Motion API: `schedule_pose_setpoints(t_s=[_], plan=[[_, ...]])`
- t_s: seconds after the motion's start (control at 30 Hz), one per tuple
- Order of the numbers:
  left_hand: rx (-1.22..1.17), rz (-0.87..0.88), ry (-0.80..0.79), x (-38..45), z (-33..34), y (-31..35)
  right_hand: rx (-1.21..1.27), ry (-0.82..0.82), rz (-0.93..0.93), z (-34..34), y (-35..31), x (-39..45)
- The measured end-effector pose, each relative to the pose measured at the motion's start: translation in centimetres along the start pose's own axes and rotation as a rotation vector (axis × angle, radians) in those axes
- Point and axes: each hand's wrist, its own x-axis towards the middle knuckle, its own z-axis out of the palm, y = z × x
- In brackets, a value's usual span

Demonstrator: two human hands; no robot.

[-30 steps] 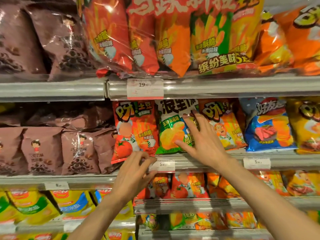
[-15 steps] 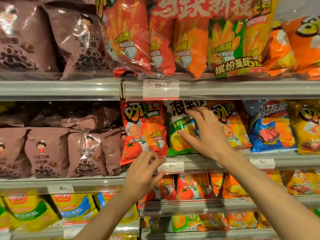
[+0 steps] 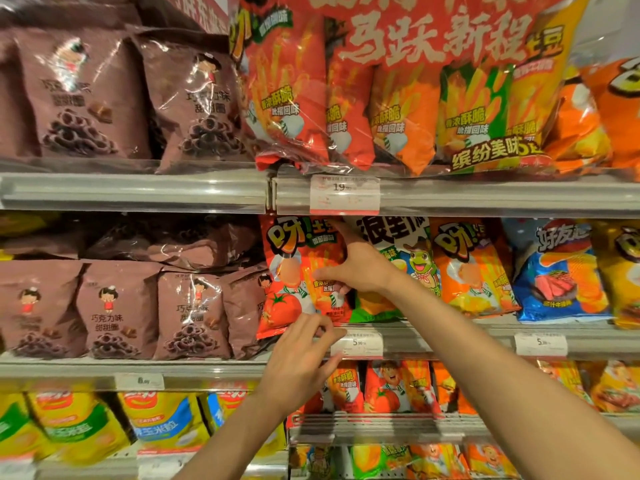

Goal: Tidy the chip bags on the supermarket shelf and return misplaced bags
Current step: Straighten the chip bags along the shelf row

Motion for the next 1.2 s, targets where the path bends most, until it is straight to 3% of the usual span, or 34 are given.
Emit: schedule_pose_setpoints(t_s=[0.27, 0.53, 0.8, 1.0, 1.13, 1.2], plan=[[0.0, -0.005, 0.001, -0.1, 0.1, -0.1, -0.138, 0.267, -0.108, 0.6, 0.7, -0.5], [-0.028, -0.024, -0.002, -0.1, 0.2, -0.1, -0.182, 0.226, -0.054, 1.0, -0.2, -1.1], [-0.005, -0.029, 0.009, -0.2, 0.1, 0.4, 0.018, 0.193, -0.081, 0.0, 0.1, -2.9], [0.005, -0.073, 0.05, 0.5, 0.7, 1.5, -0.113, 0.394, -0.216, -3.7, 3.9, -5.8], [0.009, -0.05, 0.077, 0.9, 1.5, 1.6, -0.176, 0.558, -0.136, -7.3, 8.2, -7.6], [0.003, -0.035, 0.095, 0.9, 1.7, 1.3, -0.167, 0.523, -0.037, -8.5, 9.9, -8.0]])
